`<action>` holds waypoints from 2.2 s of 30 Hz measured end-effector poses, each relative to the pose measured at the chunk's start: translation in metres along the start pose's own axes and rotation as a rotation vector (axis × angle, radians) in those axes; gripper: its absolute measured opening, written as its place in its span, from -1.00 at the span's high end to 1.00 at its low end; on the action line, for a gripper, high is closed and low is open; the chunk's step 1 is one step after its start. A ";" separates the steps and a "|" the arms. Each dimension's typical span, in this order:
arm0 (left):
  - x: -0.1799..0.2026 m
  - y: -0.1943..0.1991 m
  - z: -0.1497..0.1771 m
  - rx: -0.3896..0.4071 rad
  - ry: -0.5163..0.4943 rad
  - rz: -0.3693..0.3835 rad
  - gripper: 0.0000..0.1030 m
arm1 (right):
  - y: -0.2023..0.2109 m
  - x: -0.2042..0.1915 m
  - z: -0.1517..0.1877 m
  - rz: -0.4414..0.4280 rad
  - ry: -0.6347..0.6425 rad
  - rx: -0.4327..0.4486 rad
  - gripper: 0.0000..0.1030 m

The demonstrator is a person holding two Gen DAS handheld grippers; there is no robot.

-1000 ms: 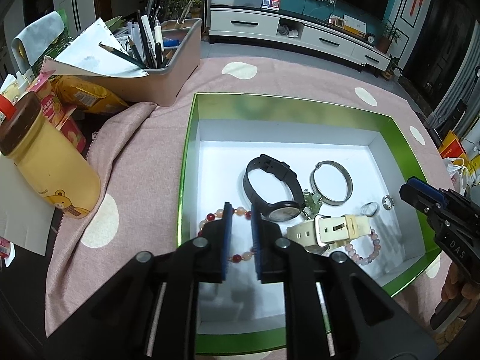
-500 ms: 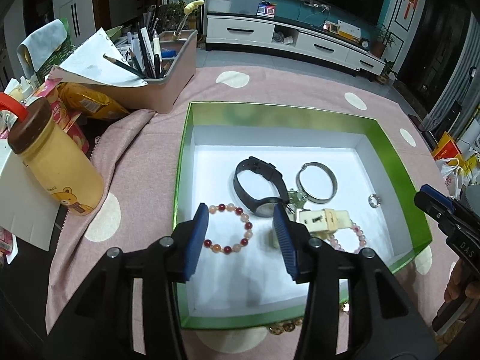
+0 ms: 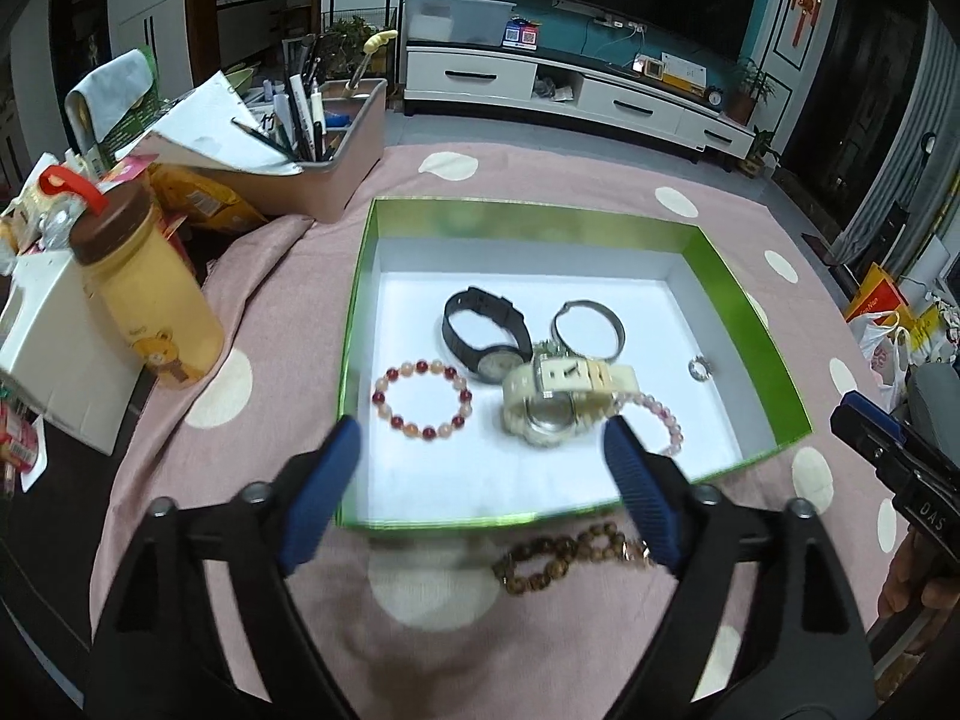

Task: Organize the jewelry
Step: 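Withdraw both tools from the box toward the brown bead bracelet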

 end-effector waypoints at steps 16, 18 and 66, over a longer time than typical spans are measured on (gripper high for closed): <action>0.016 0.016 0.055 -0.059 0.047 0.074 -0.96 | 0.025 -0.006 0.030 -0.032 -0.008 -0.018 -0.50; 0.018 0.017 0.062 -0.068 0.052 0.078 -0.96 | 0.028 -0.008 0.033 -0.031 0.001 -0.016 -0.51; 0.038 0.000 0.092 -0.106 0.045 0.114 -0.96 | 0.000 -0.012 0.083 -0.043 0.059 -0.156 -0.53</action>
Point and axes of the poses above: each gripper's, at about its wrist camera, not at the fingertips, and y roughly against the way its jaws point, x to its right, z to its underside, the point moved 5 cm from there along -y, roughly the way its jaws point, and after that the axes turned 15 degrees about -y, right-handed, at the moved point
